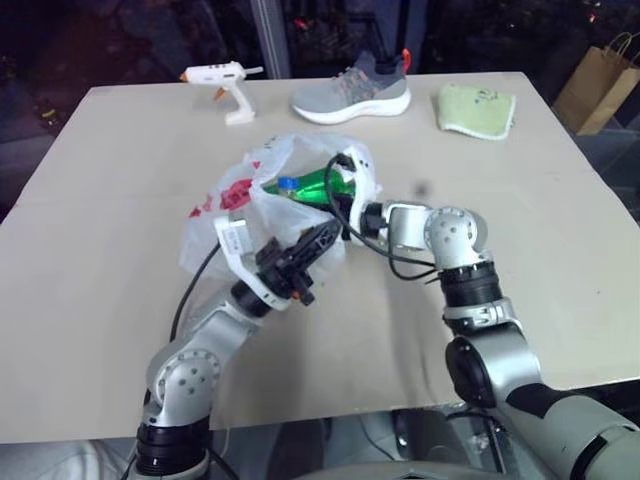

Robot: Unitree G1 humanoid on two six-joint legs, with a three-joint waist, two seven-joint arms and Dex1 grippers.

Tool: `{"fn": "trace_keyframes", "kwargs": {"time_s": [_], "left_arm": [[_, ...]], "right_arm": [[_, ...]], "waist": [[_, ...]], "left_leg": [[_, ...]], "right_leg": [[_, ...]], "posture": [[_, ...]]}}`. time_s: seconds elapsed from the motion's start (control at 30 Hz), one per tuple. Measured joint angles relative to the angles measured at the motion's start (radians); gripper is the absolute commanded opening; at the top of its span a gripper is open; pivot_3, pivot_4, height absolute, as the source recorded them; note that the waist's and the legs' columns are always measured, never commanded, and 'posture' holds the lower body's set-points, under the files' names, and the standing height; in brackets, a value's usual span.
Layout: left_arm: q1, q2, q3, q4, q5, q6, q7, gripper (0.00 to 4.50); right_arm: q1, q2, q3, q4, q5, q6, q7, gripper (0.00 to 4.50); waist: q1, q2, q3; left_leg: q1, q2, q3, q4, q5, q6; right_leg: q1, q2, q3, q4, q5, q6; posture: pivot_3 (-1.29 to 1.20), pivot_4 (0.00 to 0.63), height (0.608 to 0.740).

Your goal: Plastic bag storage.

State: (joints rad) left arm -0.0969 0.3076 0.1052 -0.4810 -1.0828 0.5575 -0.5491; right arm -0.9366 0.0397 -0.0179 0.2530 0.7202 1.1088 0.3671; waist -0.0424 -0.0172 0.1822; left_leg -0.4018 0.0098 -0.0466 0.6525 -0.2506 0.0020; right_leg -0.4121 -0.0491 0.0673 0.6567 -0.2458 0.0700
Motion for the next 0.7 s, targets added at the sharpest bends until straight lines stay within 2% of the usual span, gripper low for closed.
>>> {"fn": "trace_keyframes", "kwargs": {"time_s": [0.1, 0.2, 0.27, 0.4, 0.5, 0.7], "left_arm": [[0.004, 0.000, -0.017, 0.002, 0.001, 0.008, 0.001, 0.00], [0.023, 0.004, 0.011, 0.023, 0.002, 0.008, 0.010, 0.00], [0.024, 0.004, 0.015, 0.024, 0.002, 0.007, 0.011, 0.00], [0.022, 0.002, 0.010, 0.024, 0.001, 0.008, 0.011, 0.00], [0.023, 0.003, 0.012, 0.024, 0.001, 0.008, 0.011, 0.00], [0.024, 0.005, 0.012, 0.024, 0.001, 0.015, 0.011, 0.00]], "right_arm": [[-0.009, -0.126, 0.025, -0.035, -0.005, -0.016, 0.125, 4.48], [0.022, -0.314, 0.047, -0.046, -0.055, -0.105, 0.276, 4.48], [0.073, -0.373, 0.053, -0.039, -0.087, -0.157, 0.346, 4.48], [0.126, -0.409, 0.062, -0.050, -0.104, -0.250, 0.466, 4.48], [0.136, -0.459, 0.083, -0.056, -0.195, -0.397, 0.505, 4.48], [0.117, -0.399, 0.104, 0.102, -0.396, -0.690, 0.407, 4.48]], "waist": [[0.006, 0.000, 0.000], [0.005, 0.000, 0.000], [0.001, 0.000, 0.000], [-0.022, 0.000, 0.000], [-0.018, 0.000, 0.000], [-0.019, 0.000, 0.000]], "left_leg": [[0.000, -0.001, -0.001, 0.000, 0.000, 0.000], [0.000, -0.001, -0.001, 0.000, 0.000, 0.000], [0.000, 0.000, -0.001, 0.000, 0.000, 0.000], [0.001, 0.001, 0.001, -0.001, 0.000, 0.000], [0.001, 0.001, 0.001, 0.000, 0.000, 0.000], [0.002, 0.001, 0.002, 0.000, 0.000, 0.000]], "right_leg": [[0.001, -0.001, -0.001, -0.001, 0.000, 0.000], [0.001, -0.001, -0.001, -0.002, 0.000, 0.000], [0.001, -0.001, -0.001, -0.002, 0.000, 0.000], [0.000, 0.001, 0.002, 0.000, 0.000, 0.000], [0.001, 0.001, 0.001, 0.000, 0.000, 0.000], [0.001, 0.001, 0.002, 0.001, 0.000, 0.000]], "posture": [[0.00, 0.150, 0.740], [0.00, 0.150, 0.740], [0.00, 0.150, 0.740], [0.00, 0.150, 0.740], [0.00, 0.150, 0.740], [0.00, 0.150, 0.740]]}}
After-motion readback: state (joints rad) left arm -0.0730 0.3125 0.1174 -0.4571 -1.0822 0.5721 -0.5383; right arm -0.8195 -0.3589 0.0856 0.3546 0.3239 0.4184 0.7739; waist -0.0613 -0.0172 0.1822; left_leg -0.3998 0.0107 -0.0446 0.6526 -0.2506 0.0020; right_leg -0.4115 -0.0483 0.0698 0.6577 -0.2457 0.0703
